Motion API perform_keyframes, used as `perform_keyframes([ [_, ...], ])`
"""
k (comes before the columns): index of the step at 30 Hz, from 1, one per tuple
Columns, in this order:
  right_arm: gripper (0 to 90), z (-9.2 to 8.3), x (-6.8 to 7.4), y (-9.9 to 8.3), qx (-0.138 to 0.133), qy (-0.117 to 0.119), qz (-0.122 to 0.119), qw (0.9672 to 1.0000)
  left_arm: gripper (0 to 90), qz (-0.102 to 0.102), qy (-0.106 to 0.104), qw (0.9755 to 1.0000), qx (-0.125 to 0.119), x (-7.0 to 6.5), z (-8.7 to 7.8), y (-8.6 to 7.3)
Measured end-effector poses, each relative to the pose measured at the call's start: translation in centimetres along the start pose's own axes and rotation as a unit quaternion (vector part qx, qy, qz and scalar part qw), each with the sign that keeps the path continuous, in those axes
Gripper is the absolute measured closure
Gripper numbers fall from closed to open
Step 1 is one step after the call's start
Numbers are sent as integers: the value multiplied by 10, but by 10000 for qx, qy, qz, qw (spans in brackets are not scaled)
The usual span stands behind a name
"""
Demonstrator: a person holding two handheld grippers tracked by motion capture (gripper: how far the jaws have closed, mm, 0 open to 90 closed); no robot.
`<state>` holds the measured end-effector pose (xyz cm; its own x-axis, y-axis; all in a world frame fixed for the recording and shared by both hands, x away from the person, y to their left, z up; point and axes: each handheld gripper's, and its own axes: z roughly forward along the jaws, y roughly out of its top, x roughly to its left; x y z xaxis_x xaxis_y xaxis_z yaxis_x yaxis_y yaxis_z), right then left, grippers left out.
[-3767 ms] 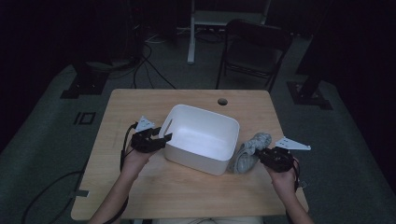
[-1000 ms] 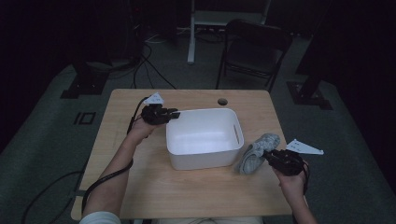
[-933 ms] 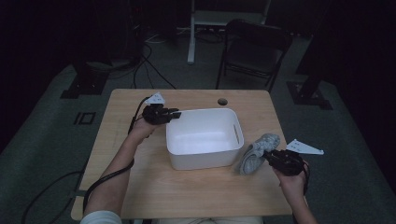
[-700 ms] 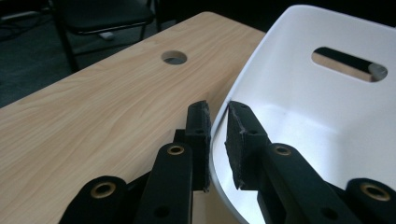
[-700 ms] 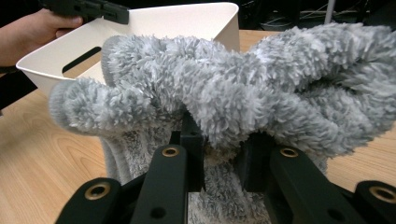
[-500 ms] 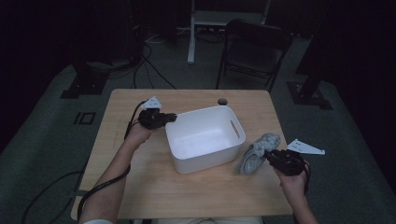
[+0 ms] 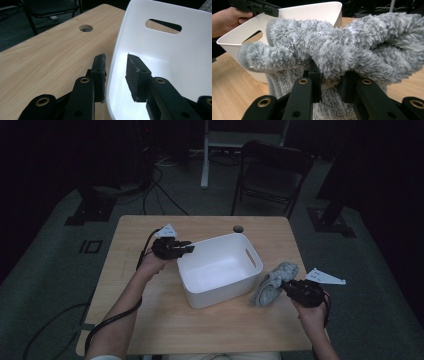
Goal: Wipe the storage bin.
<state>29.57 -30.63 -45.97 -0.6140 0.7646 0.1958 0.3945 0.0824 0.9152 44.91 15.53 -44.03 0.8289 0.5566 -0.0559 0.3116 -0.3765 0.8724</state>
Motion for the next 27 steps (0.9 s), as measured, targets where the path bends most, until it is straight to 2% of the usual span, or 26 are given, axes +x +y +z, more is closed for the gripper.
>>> perform_keyframes([
  [1,755,0,0,0,1,1,4,10000,706,-21,14,10000,-9,0,0,0],
  [4,755,0,0,-1,9,5,4,10000,809,-145,76,9999,-19,2,0,0],
  [5,755,0,0,-1,14,15,5,10000,817,-157,92,9998,-34,2,-1,-1],
  [10,755,-1,0,-1,8,1,-4,10000,838,-89,542,9985,6,-6,-8,-5],
  [14,755,-1,0,0,-9,-15,7,10000,874,-337,685,9971,26,-9,-17,-10],
  [16,755,-1,1,0,-12,-11,-16,10000,872,-330,872,9956,62,-15,-20,-11],
  [19,755,-1,2,1,-12,-18,-30,10000,870,-480,917,9946,7,-19,-24,-15],
  [21,755,0,1,1,-17,-13,-30,10000,868,-421,956,9945,18,-24,-26,-17],
  [24,755,1,1,1,-19,-15,-28,10000,862,-476,944,9944,-51,-30,-28,-20],
  [27,755,1,1,1,-11,-44,-33,10000,863,-466,1045,9934,-102,-37,-30,-24],
])
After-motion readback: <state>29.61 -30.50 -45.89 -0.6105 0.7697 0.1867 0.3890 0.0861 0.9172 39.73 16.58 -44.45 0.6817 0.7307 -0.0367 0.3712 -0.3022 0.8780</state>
